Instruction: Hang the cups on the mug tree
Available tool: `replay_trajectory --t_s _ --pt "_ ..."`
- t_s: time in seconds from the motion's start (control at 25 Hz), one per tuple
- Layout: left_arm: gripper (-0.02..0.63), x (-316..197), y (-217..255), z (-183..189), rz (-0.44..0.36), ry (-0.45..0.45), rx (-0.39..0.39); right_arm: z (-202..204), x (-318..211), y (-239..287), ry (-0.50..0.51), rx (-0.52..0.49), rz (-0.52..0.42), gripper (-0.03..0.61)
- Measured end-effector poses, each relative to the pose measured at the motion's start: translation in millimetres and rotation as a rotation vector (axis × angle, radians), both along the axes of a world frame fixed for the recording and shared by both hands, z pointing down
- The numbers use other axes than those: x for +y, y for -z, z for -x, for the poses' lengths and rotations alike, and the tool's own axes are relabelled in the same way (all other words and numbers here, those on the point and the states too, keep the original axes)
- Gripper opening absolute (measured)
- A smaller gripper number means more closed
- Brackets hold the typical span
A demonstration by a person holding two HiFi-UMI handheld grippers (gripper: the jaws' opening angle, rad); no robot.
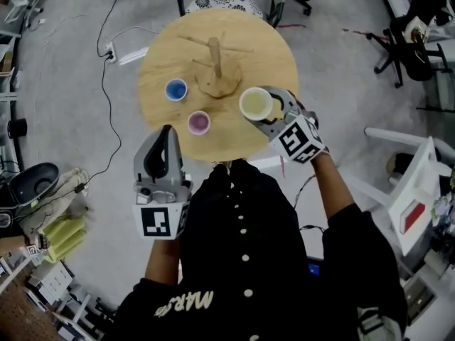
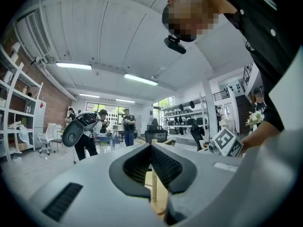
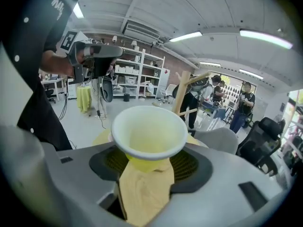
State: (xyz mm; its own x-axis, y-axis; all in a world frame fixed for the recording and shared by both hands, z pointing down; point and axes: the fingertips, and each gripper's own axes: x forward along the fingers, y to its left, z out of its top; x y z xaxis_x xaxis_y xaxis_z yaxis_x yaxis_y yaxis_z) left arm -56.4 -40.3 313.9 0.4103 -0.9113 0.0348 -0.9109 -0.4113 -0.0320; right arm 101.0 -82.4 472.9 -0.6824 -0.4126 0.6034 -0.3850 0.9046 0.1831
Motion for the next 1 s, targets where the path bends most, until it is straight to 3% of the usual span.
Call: replay_trajectory --t_s 0.24,0.4,0.64,1.0 --pt "-0.005 2.4 25.4 -5.6 -0.038 -0.013 0.002 -2.1 -12.7 43.2 -0.003 -0.043 0.000 0.264" --pt "-0.005 3.5 33.5 -2.3 -0.046 -0.004 0.002 12.9 -2.2 46.1 0.025 -0.091 0.086 0.265" --pt "-0.005 6.3 44.4 2.9 -0.054 0.021 -0.011 65.3 19.7 49.1 0.024 -0.388 0.444 0.268" --pt "-0.005 1.3 38.7 10.7 -0.044 0.050 -0.028 110.0 32.1 35.1 0.019 -0.605 0.929 0.270"
